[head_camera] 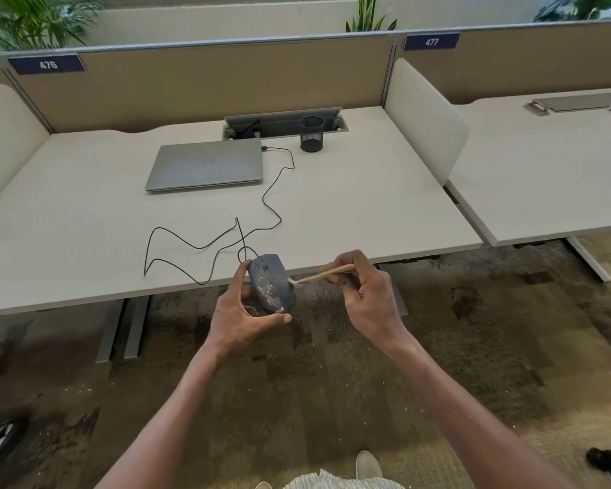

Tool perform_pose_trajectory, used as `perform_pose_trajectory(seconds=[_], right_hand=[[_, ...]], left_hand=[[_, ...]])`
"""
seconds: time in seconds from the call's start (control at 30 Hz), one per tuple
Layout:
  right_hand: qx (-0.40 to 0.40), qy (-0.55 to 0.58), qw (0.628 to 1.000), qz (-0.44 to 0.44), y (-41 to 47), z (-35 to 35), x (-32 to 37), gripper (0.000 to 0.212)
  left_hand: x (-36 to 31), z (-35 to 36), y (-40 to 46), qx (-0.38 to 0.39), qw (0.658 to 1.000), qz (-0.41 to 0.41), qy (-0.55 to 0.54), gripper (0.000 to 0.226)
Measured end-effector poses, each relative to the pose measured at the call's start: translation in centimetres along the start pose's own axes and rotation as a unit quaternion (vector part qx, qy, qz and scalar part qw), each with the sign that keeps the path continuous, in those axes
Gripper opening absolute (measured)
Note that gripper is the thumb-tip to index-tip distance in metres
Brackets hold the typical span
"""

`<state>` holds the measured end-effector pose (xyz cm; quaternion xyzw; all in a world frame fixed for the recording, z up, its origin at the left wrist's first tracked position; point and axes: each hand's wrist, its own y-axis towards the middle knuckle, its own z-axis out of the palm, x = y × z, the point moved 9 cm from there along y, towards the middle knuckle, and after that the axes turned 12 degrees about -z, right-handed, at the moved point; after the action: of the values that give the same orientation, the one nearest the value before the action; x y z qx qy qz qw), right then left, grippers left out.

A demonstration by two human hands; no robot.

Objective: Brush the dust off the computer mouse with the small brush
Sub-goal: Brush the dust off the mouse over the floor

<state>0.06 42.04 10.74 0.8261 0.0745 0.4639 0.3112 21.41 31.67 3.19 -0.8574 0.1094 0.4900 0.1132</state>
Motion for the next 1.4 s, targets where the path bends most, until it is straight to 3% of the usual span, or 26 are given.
perform_pose_trajectory(seconds=[0.27, 0.43, 0.67, 0.93, 1.17, 1.4], right_hand=[[0.083, 0.031, 0.996, 0.028, -0.9, 0.8, -0.4, 0.044], [0.05, 0.016, 0.998, 0.018, 0.0, 0.2, -0.1, 0.033], [0.072, 0.017, 0.997, 0.017, 0.9, 1.1, 0.1, 0.038], [0.01, 0.013, 1.0, 0.014, 1.8, -0.4, 0.3, 0.04], [0.101, 0.013, 0.994, 0.034, 1.6, 0.2, 0.5, 0.043], [0.051, 0.022, 0.998, 0.029, 2.9, -0.2, 0.1, 0.048]], left_hand=[[0.4, -0.6, 0.4, -0.012, 1.0, -0.001, 0.003, 0.125], [0.4, -0.6, 0.4, -0.009, 1.0, 0.003, 0.001, 0.126], [0.4, 0.0, 0.0, 0.017, 1.0, 0.002, 0.012, 0.131], [0.7, 0.3, -0.6, 0.032, 0.999, -0.008, 0.008, 0.135], [0.4, 0.4, -0.8, 0.037, 0.999, -0.009, 0.009, 0.133], [-0.3, 1.6, -1.7, 0.087, 0.996, 0.002, 0.011, 0.132]])
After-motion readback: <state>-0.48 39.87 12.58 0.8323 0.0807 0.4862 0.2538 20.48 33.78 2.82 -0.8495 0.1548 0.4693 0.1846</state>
